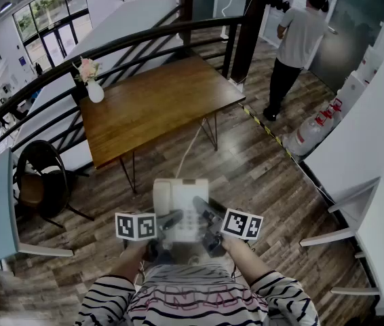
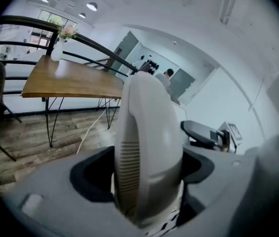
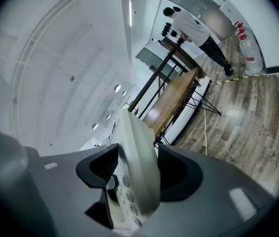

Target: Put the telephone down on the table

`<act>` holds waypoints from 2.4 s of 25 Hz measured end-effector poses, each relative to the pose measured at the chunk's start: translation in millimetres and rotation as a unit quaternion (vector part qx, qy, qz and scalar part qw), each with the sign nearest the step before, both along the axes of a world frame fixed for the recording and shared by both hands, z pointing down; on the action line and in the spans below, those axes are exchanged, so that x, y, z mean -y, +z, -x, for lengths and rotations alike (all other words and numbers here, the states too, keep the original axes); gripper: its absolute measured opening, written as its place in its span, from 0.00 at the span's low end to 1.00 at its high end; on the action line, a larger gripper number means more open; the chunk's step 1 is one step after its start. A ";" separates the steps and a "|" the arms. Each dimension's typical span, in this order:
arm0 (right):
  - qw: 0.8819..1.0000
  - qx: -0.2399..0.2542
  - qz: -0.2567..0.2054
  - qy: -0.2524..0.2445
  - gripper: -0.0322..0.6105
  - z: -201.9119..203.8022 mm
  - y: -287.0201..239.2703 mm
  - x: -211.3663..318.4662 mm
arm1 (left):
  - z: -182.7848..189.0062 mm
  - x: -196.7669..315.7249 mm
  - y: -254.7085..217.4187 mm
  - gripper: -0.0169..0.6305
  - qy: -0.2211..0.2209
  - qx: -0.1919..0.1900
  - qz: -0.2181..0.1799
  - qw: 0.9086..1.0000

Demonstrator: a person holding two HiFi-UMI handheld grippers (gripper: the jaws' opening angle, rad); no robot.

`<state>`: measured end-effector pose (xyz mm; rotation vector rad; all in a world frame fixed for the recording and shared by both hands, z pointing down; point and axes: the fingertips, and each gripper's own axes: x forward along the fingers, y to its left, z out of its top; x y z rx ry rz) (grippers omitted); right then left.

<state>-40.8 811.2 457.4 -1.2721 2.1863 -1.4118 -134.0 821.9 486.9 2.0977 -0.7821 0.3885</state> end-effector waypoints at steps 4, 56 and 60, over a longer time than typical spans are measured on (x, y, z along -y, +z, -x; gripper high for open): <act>1.000 -0.002 -0.001 -0.001 0.44 -3.5 2.8 1.9 | -3.6 1.9 3.5 0.60 0.001 -0.001 0.000 1.000; 0.999 0.001 0.028 0.017 0.44 -118.8 47.8 507.3 | -118.9 508.7 47.6 0.60 0.022 0.003 0.035 0.999; 1.000 -0.007 0.025 -0.017 0.44 -151.8 47.4 552.9 | -153.1 547.8 49.4 0.60 -0.008 -0.004 0.036 0.999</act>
